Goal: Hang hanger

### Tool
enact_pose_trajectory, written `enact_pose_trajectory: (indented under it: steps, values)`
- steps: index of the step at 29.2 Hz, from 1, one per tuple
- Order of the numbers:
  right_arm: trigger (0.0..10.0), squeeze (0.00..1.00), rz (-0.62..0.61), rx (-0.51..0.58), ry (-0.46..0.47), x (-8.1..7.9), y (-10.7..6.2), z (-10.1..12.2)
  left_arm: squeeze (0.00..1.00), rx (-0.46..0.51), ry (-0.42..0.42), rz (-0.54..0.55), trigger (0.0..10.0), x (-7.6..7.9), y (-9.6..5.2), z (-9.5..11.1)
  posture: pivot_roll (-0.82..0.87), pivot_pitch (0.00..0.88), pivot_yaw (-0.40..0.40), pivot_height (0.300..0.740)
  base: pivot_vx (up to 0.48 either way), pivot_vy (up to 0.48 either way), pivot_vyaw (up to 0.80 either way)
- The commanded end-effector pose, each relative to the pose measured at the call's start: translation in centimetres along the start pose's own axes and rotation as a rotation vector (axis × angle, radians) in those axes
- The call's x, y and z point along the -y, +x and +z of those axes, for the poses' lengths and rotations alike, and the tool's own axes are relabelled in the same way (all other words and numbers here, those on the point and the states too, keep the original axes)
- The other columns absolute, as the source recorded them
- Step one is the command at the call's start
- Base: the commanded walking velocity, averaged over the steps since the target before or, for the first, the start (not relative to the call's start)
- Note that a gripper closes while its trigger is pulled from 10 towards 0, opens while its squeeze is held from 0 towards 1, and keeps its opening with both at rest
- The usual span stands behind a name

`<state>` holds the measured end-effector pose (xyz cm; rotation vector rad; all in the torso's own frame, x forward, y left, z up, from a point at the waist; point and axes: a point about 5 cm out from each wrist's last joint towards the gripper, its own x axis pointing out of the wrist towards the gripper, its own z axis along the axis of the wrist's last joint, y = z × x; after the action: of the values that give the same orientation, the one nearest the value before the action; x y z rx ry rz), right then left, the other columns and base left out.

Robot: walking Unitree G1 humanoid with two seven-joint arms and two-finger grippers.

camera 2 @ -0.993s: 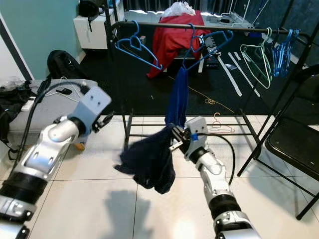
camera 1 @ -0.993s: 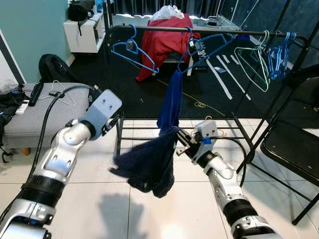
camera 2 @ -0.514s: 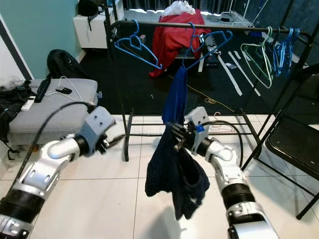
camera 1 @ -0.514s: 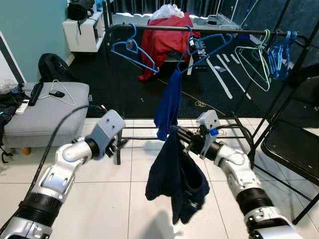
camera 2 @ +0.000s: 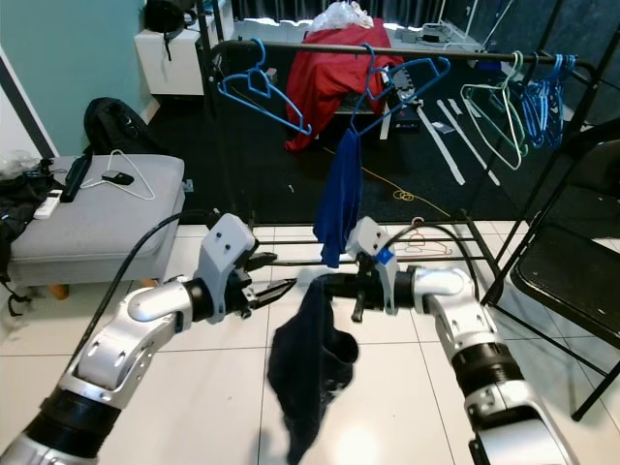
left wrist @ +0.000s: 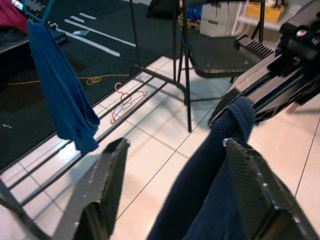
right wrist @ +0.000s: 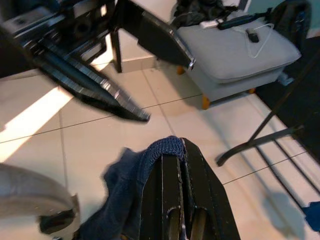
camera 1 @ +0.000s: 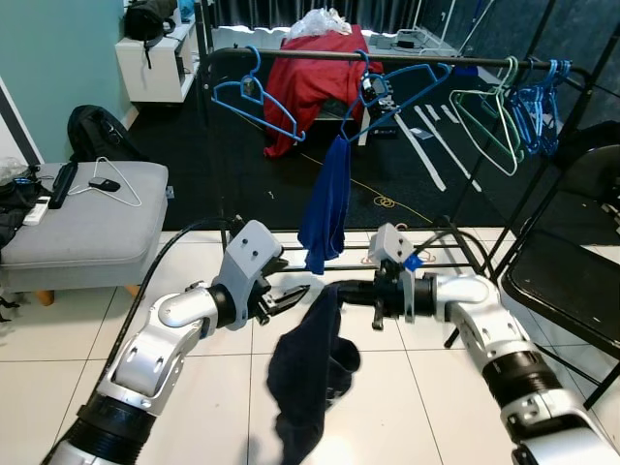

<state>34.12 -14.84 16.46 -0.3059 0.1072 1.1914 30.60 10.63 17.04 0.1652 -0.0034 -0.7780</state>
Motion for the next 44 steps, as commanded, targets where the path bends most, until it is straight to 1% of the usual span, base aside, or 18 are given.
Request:
enact_pose_trajectory:
  steps: [1, 3, 4, 6, 10, 11, 13, 17, 21, 25, 29, 33, 34, 36, 37, 38, 39, 44]
  values:
    - [0.0, 0.00, -0.020, -0.018, -0.006, 0.4, 0.2, 0.3, 1.00, 0.016, -0.017, -0.016, 10.0, 0.4, 0.1, 0.4, -0.08, 0.061, -0.067, 0.740, 0.000, 0.000, 0.00]
    - [0.0, 0.00, -0.016, 0.004, 0.001, 0.9, 0.3, 1.1, 1.00, 0.014, -0.063, -0.113, 10.0, 1.6, -0.3, 0.1, -0.09, 0.071, -0.077, 0.740, 0.000, 0.000, 0.00]
    - [0.0, 0.00, -0.016, 0.004, 0.001, 0.9, 0.3, 1.1, 1.00, 0.014, -0.063, -0.113, 10.0, 1.6, -0.3, 0.1, -0.09, 0.071, -0.077, 0.740, 0.000, 0.000, 0.00]
    - [0.0, 0.00, -0.024, -0.007, -0.015, 1.6, 0.2, 1.7, 1.00, -0.016, -0.078, -0.202, 10.0, 2.4, -0.9, -0.2, -0.09, 0.080, -0.082, 0.740, 0.000, 0.000, 0.00]
    - [0.0, 0.00, -0.030, -0.014, -0.022, 1.8, 0.2, 1.8, 1.00, -0.028, -0.083, -0.227, 10.0, 2.6, -1.2, -0.2, -0.09, 0.080, -0.082, 0.740, 0.000, 0.000, 0.00]
    - [0.0, 0.00, -0.078, -0.014, -0.015, 2.6, 0.0, 2.3, 1.00, -0.035, -0.119, -0.260, 10.0, 2.9, -1.6, 0.3, -0.09, 0.091, -0.095, 0.740, 0.000, 0.000, 0.00]
    - [0.0, 0.00, -0.078, -0.014, -0.015, 2.6, 0.0, 2.3, 1.00, -0.035, -0.119, -0.260, 10.0, 2.9, -1.6, 0.3, -0.09, 0.091, -0.095, 0.740, 0.000, 0.000, 0.00]
    - [0.0, 0.00, -0.068, 0.011, 0.013, 2.7, 0.0, 3.1, 1.00, -0.103, -0.133, -0.076, 10.0, 2.5, 0.5, 0.0, -0.09, 0.104, -0.103, 0.740, 0.000, 0.000, 0.00]
    - [0.0, 0.00, -0.062, 0.010, 0.014, 2.7, 0.0, 3.1, 1.00, -0.107, -0.144, -0.052, 10.0, 2.6, 1.0, 0.0, -0.09, 0.105, -0.104, 0.740, 0.000, 0.000, 0.00]
    - [0.0, 0.00, -0.038, 0.007, 0.019, 2.8, -0.2, 3.6, 1.00, -0.162, -0.130, 0.019, 10.0, 2.7, 3.4, -0.5, -0.10, 0.109, -0.104, 0.740, 0.000, 0.000, 0.00]
    - [0.0, 0.00, -0.007, 0.009, 0.023, 3.0, -0.4, 4.3, 1.00, -0.175, -0.099, 0.081, 10.0, 2.2, 4.5, -0.6, -0.12, 0.117, -0.107, 0.740, 0.000, 0.000, 0.00]
    - [0.0, 0.00, -0.001, 0.008, 0.021, 3.3, -0.6, 4.6, 1.00, -0.154, -0.105, 0.047, 10.0, 2.2, 4.4, -0.1, -0.12, 0.119, -0.114, 0.740, 0.000, 0.000, 0.00]
    - [0.0, 0.00, 0.003, 0.008, 0.022, 3.4, -0.6, 4.9, 1.00, -0.120, -0.129, -0.012, 10.0, 2.6, 4.3, 0.4, -0.12, 0.120, -0.120, 0.740, 0.000, 0.000, 0.00]
    - [0.0, 0.00, 0.003, 0.008, 0.022, 3.4, -0.6, 4.9, 1.00, -0.120, -0.129, -0.012, 10.0, 2.6, 4.3, 0.4, -0.12, 0.120, -0.120, 0.740, 0.000, 0.000, 0.00]
    - [0.0, 0.00, 0.007, 0.011, 0.026, 3.6, -0.6, 5.1, 0.98, -0.083, -0.151, -0.071, 10.0, 3.0, 4.1, 0.9, -0.12, 0.122, -0.125, 0.740, 0.000, 0.000, 0.00]
    - [0.0, 0.00, 0.007, 0.011, 0.026, 3.6, -0.6, 5.1, 0.98, -0.083, -0.151, -0.071, 10.0, 3.0, 4.1, 0.9, -0.12, 0.122, -0.125, 0.740, 0.000, 0.000, 0.00]
    - [0.0, 0.00, 0.016, 0.016, 0.029, 3.7, -0.6, 5.5, 0.00, -0.050, -0.174, -0.124, 10.0, 3.4, 3.8, 1.1, -0.12, 0.123, -0.133, 0.740, 0.000, 0.000, 0.00]
    - [0.0, 0.00, 0.048, 0.026, 0.033, 3.8, -0.4, 6.2, 0.00, -0.030, -0.177, -0.169, 10.0, 3.5, 3.7, 0.7, -0.12, 0.126, -0.143, 0.740, 0.000, 0.000, 0.00]
